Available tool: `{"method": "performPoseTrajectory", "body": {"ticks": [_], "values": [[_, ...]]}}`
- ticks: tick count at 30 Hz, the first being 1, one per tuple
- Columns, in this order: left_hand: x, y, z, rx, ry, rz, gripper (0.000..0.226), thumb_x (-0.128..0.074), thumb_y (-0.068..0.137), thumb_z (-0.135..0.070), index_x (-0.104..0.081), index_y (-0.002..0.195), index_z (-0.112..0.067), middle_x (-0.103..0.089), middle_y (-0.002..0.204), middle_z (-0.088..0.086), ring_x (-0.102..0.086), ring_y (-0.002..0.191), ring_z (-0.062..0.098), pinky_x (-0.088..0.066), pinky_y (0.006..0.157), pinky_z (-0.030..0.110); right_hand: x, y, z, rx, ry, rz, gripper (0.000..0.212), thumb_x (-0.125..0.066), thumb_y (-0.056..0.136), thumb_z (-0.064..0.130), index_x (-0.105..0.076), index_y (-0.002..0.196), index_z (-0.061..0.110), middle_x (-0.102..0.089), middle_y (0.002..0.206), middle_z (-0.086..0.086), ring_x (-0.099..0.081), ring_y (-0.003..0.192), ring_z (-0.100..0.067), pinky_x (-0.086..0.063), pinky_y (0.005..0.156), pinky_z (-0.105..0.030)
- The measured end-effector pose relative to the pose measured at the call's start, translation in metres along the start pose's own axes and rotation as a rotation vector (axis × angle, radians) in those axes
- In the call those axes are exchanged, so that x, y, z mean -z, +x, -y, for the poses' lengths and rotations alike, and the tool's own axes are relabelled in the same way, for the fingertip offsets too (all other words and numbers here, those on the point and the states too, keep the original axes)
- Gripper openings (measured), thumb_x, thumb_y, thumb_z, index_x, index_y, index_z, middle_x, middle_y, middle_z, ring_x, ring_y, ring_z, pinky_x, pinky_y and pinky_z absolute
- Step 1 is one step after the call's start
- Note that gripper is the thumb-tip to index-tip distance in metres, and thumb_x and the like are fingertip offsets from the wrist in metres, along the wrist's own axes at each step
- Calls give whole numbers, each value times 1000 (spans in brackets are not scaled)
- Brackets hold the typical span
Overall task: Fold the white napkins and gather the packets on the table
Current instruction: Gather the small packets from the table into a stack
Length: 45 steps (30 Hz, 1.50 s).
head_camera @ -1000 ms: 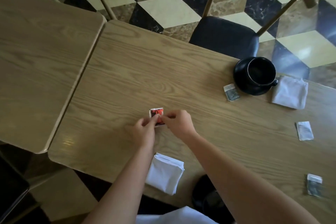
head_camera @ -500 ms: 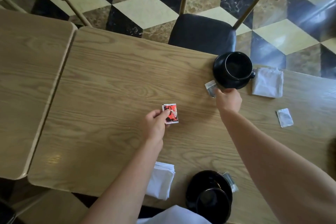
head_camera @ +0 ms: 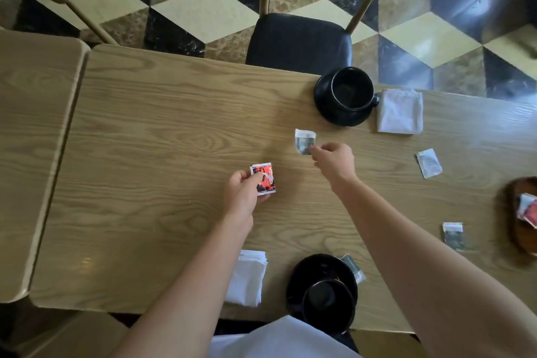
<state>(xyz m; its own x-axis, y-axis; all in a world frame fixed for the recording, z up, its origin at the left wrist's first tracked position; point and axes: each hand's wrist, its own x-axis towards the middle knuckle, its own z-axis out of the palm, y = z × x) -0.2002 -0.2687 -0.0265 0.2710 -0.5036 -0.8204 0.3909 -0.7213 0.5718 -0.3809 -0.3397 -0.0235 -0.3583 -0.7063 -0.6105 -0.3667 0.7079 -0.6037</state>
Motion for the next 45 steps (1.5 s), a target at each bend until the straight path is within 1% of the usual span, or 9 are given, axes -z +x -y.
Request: {"method": "performPoseTrajectory", "body": {"ticks": [5,12,17,20,23,30,36,40,45], "values": [[-20,-28,11,1,36,140,14,-61,92,-2,-58,83,-11,-68,80,9,-68,59,16,-59,53,28,21,-84,-30,115,40,68,16,-73,83,23,-69,70,16,-64,55,8,-54,46,1,-42,47,-15],[-22,-71,41,36,109,412,19,-68,81,-31,-80,84,-17,-76,85,11,-72,73,21,-62,71,38,42,-147,-80,119,36,25,15,-74,85,22,-68,80,9,-66,62,3,-58,53,-8,-47,57,-25],[-8,-77,69,-45,172,249,7,-71,85,-13,-72,91,-15,-75,85,6,-72,72,16,-56,56,28,74,-145,-122,70,31,-57,8,-69,91,25,-71,91,17,-76,76,0,-69,64,-10,-51,55,-21],[1,-76,75,-6,162,229,9,-68,83,-12,-71,90,-17,-74,77,-1,-71,63,9,-54,53,25,93,-134,-161,36,-365,-78,13,-68,89,24,-72,96,14,-74,92,-1,-68,84,-20,-56,75,-34],[-1,-80,84,-11,186,240,9,-66,84,-10,-68,92,-15,-73,80,2,-71,66,12,-57,60,30,95,-124,-189,41,-597,40,23,-69,87,32,-71,103,15,-68,102,-3,-64,96,-25,-48,74,-31],[-32,-97,98,-44,197,155,10,-64,87,-5,-64,93,-13,-72,85,7,-68,68,15,-56,61,30,90,-106,-211,213,-685,157,12,-61,87,25,-70,90,20,-60,100,-1,-64,90,-31,-40,66,-29],[-68,-112,107,-72,247,79,13,-64,87,-5,-63,97,-13,-73,88,5,-69,65,10,-54,57,26,122,-89,-200,82,-287,155,14,-62,86,20,-64,82,7,-70,79,-9,-65,75,-28,-52,64,-38],[-114,-124,117,-77,332,85,14,-61,88,-6,-63,98,-15,-74,93,6,-68,70,15,-51,61,28,173,-75,-186,-5,142,44,21,-73,85,25,-57,77,16,-69,72,1,-61,50,-4,-43,47,-20],[-192,-143,128,-19,309,222,6,-58,92,-12,-62,93,-16,-71,97,14,-65,79,26,-50,67,31,222,-63,-170,29,361,130,20,-79,82,22,-61,77,16,-65,55,7,-53,45,-6,-38,42,-22]]}}
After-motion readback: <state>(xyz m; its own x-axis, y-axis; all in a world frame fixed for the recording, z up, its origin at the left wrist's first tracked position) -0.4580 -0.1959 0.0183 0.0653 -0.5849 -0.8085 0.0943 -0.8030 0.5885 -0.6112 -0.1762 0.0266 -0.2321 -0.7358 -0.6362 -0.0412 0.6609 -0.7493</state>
